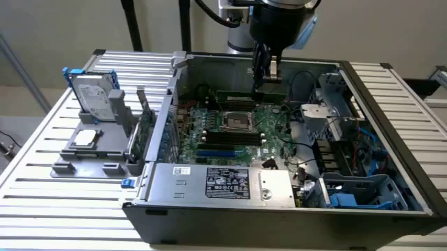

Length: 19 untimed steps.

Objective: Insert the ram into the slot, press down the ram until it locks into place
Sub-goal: 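Insert the ram into the slot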

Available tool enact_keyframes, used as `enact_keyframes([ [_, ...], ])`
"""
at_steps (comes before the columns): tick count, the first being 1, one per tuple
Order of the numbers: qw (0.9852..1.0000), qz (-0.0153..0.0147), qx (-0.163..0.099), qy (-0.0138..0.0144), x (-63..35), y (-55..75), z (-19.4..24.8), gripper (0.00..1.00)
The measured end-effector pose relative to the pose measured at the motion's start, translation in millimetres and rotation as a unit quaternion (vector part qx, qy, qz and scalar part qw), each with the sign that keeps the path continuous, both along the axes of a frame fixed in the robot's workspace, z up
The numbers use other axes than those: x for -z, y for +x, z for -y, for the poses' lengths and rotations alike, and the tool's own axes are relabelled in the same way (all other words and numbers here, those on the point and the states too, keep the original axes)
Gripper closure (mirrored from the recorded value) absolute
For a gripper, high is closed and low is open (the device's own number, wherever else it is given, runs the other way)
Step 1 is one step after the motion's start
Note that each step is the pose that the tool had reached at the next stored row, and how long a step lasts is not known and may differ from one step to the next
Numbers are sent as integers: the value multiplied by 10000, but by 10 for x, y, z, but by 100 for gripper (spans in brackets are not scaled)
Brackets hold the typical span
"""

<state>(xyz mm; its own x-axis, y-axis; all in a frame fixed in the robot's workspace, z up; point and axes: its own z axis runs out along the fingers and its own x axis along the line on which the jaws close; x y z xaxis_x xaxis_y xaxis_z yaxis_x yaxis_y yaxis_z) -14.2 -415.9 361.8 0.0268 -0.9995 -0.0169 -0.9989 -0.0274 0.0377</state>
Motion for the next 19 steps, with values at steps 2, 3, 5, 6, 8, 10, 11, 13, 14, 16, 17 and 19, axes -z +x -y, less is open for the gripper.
enact_keyframes([
  [2, 10000, 0, 0, 0, 0, 0, 0, 87],
  [3, 10000, 0, 0, 0, 0, 0, 0, 87],
  [5, 10000, 0, 0, 0, 0, 0, 0, 87],
  [6, 10000, 0, 0, 0, 0, 0, 0, 87],
  [8, 10000, 0, 0, 0, 0, 0, 0, 87],
  [10, 10000, 0, 0, 0, 0, 0, 0, 87],
  [11, 10000, 0, 0, 0, 0, -1, 0, 87],
  [13, 10000, 10, 0, -1, 10, -23, 0, 87],
  [14, 10000, 20, 0, -1, 27, -44, 0, 87],
  [16, 10000, 26, 0, -1, 65, -104, -1, 87],
  [17, 10000, 29, 0, 0, 83, -134, -2, 87],
  [19, 10000, 31, 0, 0, 119, -184, -7, 87],
])
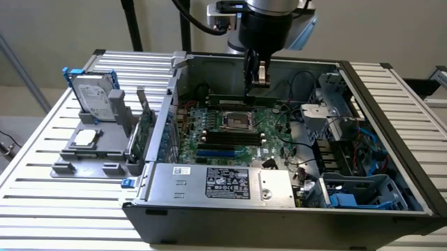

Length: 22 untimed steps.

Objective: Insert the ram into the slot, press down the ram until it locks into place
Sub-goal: 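Insert the ram into the slot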

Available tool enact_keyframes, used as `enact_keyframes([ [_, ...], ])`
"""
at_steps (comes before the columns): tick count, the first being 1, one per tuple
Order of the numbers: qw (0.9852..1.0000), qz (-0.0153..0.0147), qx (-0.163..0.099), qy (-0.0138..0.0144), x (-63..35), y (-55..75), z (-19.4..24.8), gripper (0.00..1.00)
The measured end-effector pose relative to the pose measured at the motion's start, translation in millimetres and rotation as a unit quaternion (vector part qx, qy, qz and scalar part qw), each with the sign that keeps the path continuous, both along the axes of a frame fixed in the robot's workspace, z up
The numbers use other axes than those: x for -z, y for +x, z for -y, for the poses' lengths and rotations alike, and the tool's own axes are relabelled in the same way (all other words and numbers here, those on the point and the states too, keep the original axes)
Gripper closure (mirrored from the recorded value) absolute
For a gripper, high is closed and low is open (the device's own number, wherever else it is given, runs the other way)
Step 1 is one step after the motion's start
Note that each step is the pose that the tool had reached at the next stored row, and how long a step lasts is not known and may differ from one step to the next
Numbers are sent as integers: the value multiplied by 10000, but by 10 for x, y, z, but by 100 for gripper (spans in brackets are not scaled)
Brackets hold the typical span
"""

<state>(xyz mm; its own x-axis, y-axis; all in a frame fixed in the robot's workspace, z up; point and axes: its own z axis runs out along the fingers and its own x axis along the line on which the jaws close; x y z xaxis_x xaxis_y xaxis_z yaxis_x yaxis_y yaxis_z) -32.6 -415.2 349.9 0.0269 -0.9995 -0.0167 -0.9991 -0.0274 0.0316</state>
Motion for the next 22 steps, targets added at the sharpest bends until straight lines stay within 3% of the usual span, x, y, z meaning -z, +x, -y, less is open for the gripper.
enact_keyframes([
  [4, 10000, -1, 0, -2, 71, -48, -26, 87],
  [11, 10000, 0, -1, 0, 200, 4, -127, 87],
  [15, 10000, 0, -1, -1, 283, 60, -128, 87],
  [16, 10000, 0, -1, -1, 380, 61, -114, 87],
  [17, 10000, 0, -2, -1, 512, 61, -63, 87],
  [22, 10000, 0, -1, -1, 604, 39, -50, 87],
])
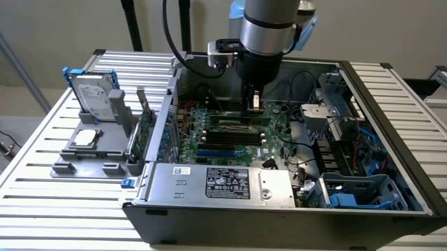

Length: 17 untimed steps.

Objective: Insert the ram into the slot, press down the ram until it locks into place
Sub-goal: 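Insert the ram into the slot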

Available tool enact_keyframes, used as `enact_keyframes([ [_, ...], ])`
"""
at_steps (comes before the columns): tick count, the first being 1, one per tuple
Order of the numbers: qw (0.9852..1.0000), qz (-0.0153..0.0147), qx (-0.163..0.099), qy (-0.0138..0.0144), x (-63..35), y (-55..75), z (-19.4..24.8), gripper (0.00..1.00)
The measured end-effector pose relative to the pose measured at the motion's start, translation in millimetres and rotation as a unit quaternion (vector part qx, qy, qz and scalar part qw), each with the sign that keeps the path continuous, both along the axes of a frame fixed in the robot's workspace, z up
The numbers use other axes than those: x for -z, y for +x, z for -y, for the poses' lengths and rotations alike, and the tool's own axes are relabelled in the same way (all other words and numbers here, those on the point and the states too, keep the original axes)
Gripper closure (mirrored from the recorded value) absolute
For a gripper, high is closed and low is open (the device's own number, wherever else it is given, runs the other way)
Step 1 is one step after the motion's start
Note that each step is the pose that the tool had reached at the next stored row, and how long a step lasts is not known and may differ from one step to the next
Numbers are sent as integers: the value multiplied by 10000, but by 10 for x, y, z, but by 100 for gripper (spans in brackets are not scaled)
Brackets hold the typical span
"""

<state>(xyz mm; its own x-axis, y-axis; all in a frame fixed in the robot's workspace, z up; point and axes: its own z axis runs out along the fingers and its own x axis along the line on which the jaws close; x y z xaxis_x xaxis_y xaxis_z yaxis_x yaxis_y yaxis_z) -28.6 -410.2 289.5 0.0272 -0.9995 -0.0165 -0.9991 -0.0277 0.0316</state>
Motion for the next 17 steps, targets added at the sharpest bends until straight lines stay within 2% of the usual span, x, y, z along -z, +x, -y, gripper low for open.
enact_keyframes([
  [17, 10000, 0, 23, 0, 328, -59, 4, 87],
])
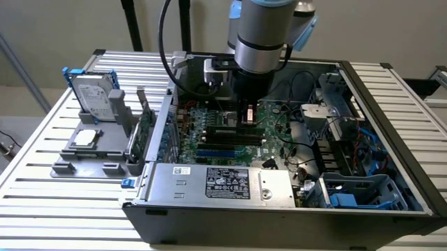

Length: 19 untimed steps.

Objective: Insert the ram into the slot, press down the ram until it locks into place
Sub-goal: 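Insert the ram into the slot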

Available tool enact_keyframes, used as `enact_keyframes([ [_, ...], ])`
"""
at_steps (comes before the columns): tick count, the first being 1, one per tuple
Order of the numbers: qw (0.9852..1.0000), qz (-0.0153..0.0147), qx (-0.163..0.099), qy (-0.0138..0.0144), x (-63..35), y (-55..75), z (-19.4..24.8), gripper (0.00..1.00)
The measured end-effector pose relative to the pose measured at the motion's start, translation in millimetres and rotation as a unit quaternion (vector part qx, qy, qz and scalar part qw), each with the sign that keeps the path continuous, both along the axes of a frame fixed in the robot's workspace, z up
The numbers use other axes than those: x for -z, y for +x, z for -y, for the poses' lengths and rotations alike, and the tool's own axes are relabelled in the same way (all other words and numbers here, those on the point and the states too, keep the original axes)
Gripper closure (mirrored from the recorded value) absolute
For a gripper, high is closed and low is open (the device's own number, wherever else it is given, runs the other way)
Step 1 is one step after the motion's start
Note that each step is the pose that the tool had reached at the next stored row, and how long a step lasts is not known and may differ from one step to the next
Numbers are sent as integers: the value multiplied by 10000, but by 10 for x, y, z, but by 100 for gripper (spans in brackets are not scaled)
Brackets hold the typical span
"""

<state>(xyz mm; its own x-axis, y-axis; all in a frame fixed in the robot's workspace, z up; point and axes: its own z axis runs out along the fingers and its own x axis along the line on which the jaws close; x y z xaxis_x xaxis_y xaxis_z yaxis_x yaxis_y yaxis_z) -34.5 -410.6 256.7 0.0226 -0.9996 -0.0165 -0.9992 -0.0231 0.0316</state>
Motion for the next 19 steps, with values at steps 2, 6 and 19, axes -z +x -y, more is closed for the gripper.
enact_keyframes([
  [2, 10000, 0, 2, 0, 36, -1, -3, 87],
  [6, 10000, 0, 3, 0, 109, -1, -32, 87],
  [19, 10000, 9, 15, -1, 202, -1, -81, 87],
])
